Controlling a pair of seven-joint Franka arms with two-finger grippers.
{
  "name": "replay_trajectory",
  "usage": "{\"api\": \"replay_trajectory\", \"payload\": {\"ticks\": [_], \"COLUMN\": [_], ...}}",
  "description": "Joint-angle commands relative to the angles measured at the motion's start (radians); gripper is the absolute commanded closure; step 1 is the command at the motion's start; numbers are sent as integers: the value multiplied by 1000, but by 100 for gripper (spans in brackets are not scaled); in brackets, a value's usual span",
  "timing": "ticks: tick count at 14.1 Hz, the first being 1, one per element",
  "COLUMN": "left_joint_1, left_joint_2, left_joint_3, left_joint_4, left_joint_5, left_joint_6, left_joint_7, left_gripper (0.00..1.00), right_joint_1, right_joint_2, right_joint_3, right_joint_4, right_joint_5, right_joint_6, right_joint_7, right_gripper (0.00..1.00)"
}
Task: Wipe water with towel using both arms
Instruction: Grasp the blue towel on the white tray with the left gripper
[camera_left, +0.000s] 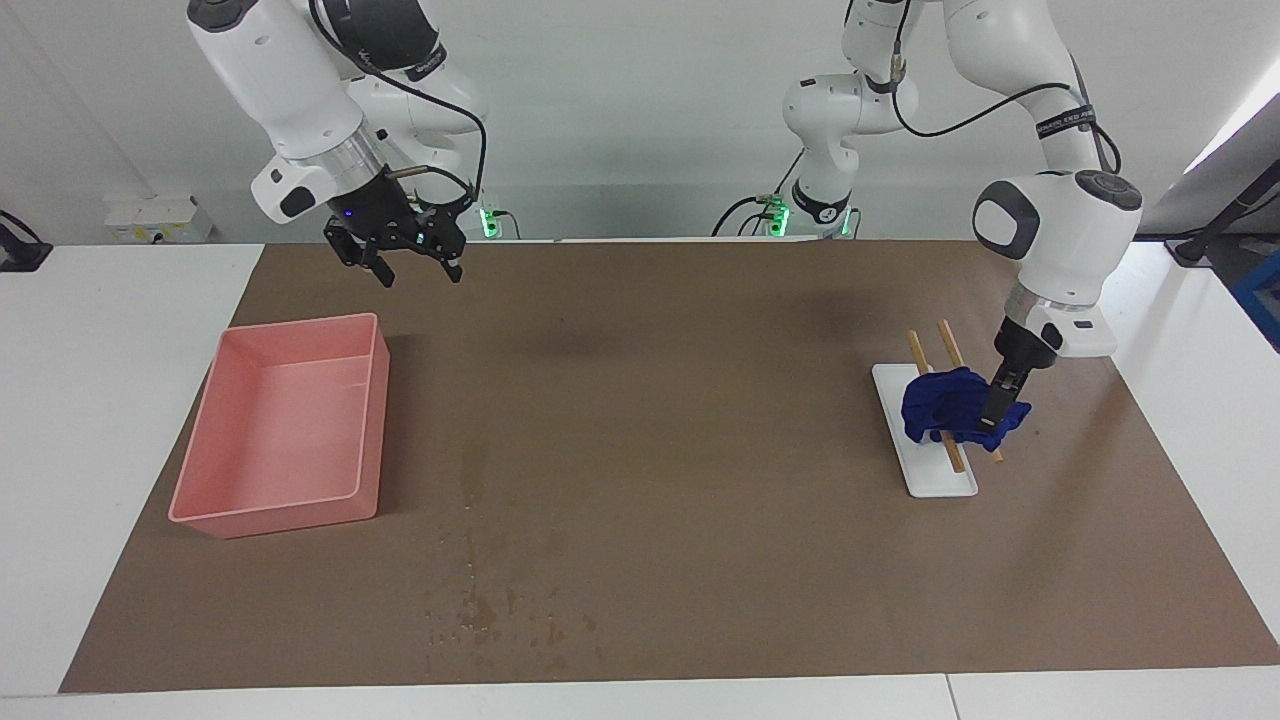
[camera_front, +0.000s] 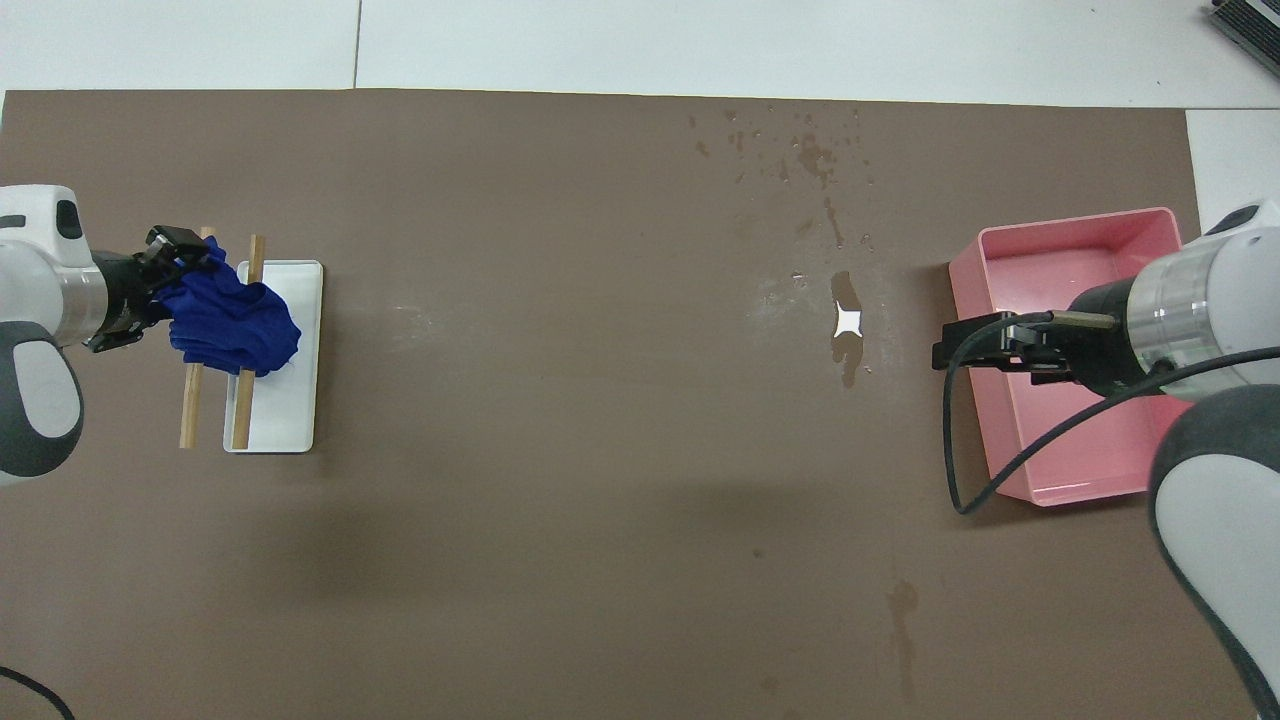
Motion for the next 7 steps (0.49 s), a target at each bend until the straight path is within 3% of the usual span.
{"api": "replay_trajectory", "payload": {"ticks": [1,4,7], "left_joint_1": [-6,-4,-6], "left_joint_2": [-16,-16,-18], "left_joint_3": [10,10,9], "left_joint_4": [-37,-24,58], "left_joint_5": [-9,-34,-78], "left_joint_6": [5,-7,-125], "left_joint_7": [-2,-2,-2], "left_gripper": [100,100,100], "right_joint_1": [-19,-14,-5], "right_joint_2": [-37,-53,-53], "right_joint_3": [3,1,3], "right_joint_4": [-54,-75,-75], "right_joint_5": [0,-5,-5], "right_joint_6": [14,15,32], "right_joint_7": [-80,-141,-128], "right_gripper": [0,0,0]}}
